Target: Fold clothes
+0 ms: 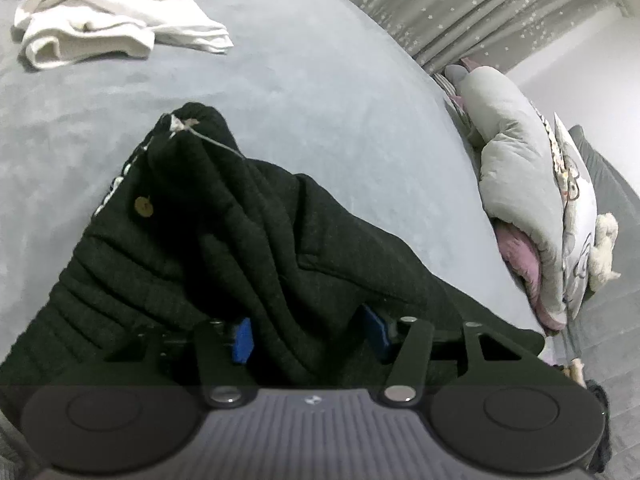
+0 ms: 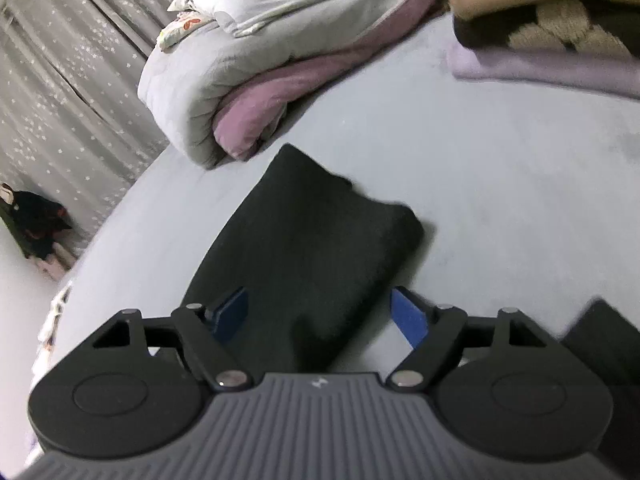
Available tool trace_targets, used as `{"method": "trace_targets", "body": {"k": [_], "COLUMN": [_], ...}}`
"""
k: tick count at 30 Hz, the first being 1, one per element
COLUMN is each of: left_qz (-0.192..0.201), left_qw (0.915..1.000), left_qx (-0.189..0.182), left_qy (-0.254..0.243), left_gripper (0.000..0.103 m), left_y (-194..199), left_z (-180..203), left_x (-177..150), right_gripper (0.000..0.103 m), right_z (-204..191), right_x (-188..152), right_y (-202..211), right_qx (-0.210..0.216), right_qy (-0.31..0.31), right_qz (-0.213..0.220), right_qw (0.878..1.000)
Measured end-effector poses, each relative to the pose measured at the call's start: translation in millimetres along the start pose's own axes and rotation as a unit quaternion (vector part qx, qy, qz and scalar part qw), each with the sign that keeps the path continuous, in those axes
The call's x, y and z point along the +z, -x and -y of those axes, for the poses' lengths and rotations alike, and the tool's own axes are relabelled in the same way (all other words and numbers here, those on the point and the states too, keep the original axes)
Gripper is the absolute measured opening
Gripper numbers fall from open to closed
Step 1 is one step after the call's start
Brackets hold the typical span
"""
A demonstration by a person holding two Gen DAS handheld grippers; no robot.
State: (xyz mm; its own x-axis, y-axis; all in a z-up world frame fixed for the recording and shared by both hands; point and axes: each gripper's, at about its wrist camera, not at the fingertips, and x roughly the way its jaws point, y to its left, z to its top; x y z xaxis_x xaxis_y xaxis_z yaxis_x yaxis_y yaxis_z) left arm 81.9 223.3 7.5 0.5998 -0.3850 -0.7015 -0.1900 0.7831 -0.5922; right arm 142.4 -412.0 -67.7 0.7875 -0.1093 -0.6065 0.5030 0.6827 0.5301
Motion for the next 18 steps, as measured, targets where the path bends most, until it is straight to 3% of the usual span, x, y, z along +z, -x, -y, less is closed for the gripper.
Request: {"method": "trace_targets", "body": {"k": [1,3,4,5,7,12,15,18], "left_qz": [-0.001,0.001,0.003,0.007,0.014,0.060,0.059,0.055], "left_qw": [1.0000,1.0000,0.9999,0.9999,0.9998,0.9978,0.9972,0.9964], "left_qx": [-0.002,-0.004,-0.005,-0.006,-0.005,-0.029,-0.045,-0.057], "left_qy": [0.004,0.009,0.011,0.012,0.011,-0.005,0.014,0.031], "left_gripper": [0.059,0.059,0.057,0.052,0.023,0.016,0.015,0.015], "left_y": [0.3,1.0,1.0,1.1,2.6,26.0,39.4,53.2], "left_z": [-0.9,-1.8,-2.3,-2.7,-2.7,5.6,3.2,0.8], "left_x": [0.3,0.8,1.1,1.2,1.3,2.7,7.9,10.6], "right_gripper": [0.064,0.024,0.015,0.013,0.010,0.009,0.008,0.008], "right_z": [-0.7,2.8,4.9,8.4,11.6,-14.4,-31.5,-34.9], "right_x": [0.0,-0.2,-0.3,0.9,7.1,18.7,23.2,31.8], "right_y": [-4.7,-4.3,-3.5,-2.6,10.9,54.8,76.5,101.1], "right_qx": [-0.006,-0.019,-0.026,-0.024,0.000,0.017,-0.001,-0.002], "right_qy": [0.007,-0.004,-0.012,-0.022,-0.044,0.026,0.080,0.094], "right_qz": [0.008,0.018,0.022,0.024,0.042,0.079,0.073,0.064], "right_qw": [1.000,1.000,0.999,0.999,0.998,0.996,0.994,0.993]}}
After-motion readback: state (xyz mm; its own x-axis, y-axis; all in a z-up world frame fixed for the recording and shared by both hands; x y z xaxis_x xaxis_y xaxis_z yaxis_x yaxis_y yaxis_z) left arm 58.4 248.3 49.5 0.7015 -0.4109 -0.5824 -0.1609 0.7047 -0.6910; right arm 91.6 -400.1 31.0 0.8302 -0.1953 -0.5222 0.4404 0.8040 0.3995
